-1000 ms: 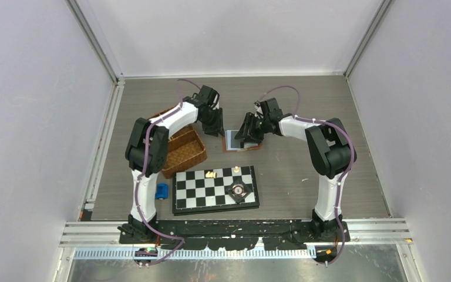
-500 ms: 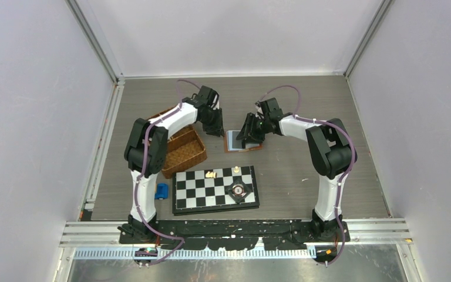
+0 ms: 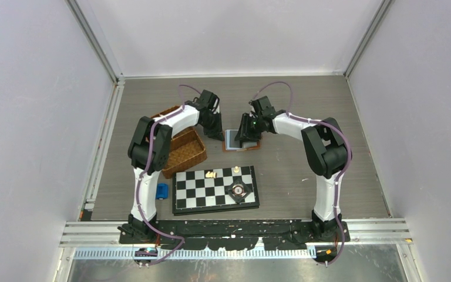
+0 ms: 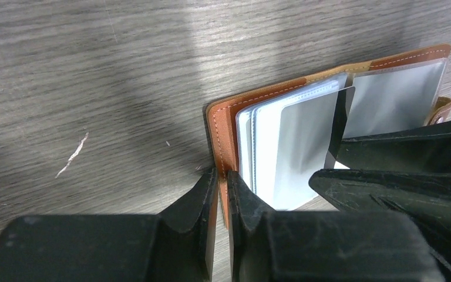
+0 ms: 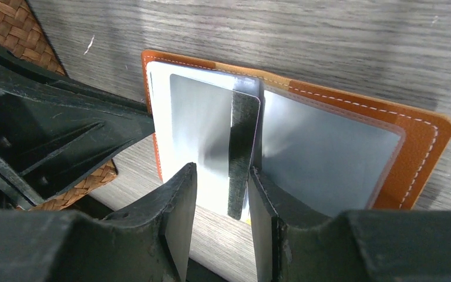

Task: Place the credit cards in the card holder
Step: Insert the credit card into the card holder, then close the card holder at the center of the board.

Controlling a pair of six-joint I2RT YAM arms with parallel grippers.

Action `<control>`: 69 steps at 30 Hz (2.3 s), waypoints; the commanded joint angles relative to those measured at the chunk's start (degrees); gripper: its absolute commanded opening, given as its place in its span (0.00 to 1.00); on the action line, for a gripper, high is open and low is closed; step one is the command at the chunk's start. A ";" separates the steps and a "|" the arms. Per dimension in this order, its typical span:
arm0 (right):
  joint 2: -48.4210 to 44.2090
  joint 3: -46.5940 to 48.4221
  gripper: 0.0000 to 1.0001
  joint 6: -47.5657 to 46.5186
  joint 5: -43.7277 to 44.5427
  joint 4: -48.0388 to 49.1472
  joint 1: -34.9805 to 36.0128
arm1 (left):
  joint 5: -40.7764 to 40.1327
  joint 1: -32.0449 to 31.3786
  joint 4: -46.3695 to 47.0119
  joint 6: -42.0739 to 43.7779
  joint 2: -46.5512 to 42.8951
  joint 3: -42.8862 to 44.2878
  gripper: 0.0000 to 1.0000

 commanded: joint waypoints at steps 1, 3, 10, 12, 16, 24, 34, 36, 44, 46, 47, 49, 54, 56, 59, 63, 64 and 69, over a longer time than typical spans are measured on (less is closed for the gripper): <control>1.14 3.33 0.42 -1.95 3.02 -1.55 2.01 | 0.44 -0.46 1.58 0.15 1.77 -1.00 0.13; 1.34 3.96 0.42 -2.12 3.42 -1.79 2.62 | 0.52 -0.53 1.73 0.09 1.79 -1.24 0.12; 1.95 6.32 0.41 -3.23 4.29 -2.17 5.18 | 1.08 -0.79 2.42 -0.33 1.36 -1.54 0.11; 1.96 6.69 0.39 -3.27 4.62 -2.02 5.64 | 1.31 -0.89 2.57 -0.46 1.26 -1.60 0.11; 1.57 6.89 0.37 -3.38 5.16 -1.59 6.38 | 1.36 -0.99 2.83 -0.73 0.86 -1.94 0.11; -2.89 6.68 0.43 -4.47 7.57 -4.38 6.70 | -0.23 -0.90 2.00 0.02 -0.47 -2.23 0.11; -14.52 5.08 0.58 -6.80 12.19 -15.04 3.91 | 0.07 -0.90 1.82 0.06 -2.71 -2.44 0.13; -16.15 4.12 0.59 -6.36 13.02 -17.06 2.56 | 0.17 -0.88 1.72 0.07 -3.06 -2.44 0.13; -22.43 -8.39 0.61 -2.00 5.57 -11.01 -4.39 | 2.53 -0.90 2.75 -0.83 -4.92 -3.62 0.19; -23.67 -12.00 0.61 0.14 2.16 -7.25 -5.29 | 2.55 -0.90 2.76 -0.69 -5.37 -4.19 0.21; -24.17 -13.56 0.61 1.13 0.99 -5.45 -5.46 | 2.55 -0.90 2.67 -0.64 -5.39 -4.34 0.21; -24.86 -16.19 0.62 3.26 -0.76 -2.00 -5.44 | 2.83 -0.90 2.62 -0.63 -5.23 -4.72 0.21; -23.69 -18.77 0.63 5.91 -2.68 5.16 -5.48 | 3.51 -0.95 3.43 -1.21 -5.00 -5.98 0.21; -21.85 -18.14 0.63 5.62 -2.83 5.42 -5.45 | 4.00 -1.19 4.09 -1.90 -4.96 -6.24 0.20; -19.76 -17.01 0.63 5.49 -4.74 6.16 -5.48 | 4.94 -2.37 5.59 -2.95 -4.66 -6.54 0.20; -19.73 -15.14 0.63 4.94 -8.65 6.60 -4.37 | 6.31 -4.22 7.75 -4.74 -3.31 -6.30 0.19; -19.68 -14.49 0.63 4.19 -8.59 5.84 -3.88 | 6.65 -4.57 8.19 -5.10 -3.09 -6.13 0.19; -18.32 -13.33 0.62 3.01 -8.25 5.04 -2.19 | 6.81 -5.14 10.37 -5.75 -4.38 -6.08 0.19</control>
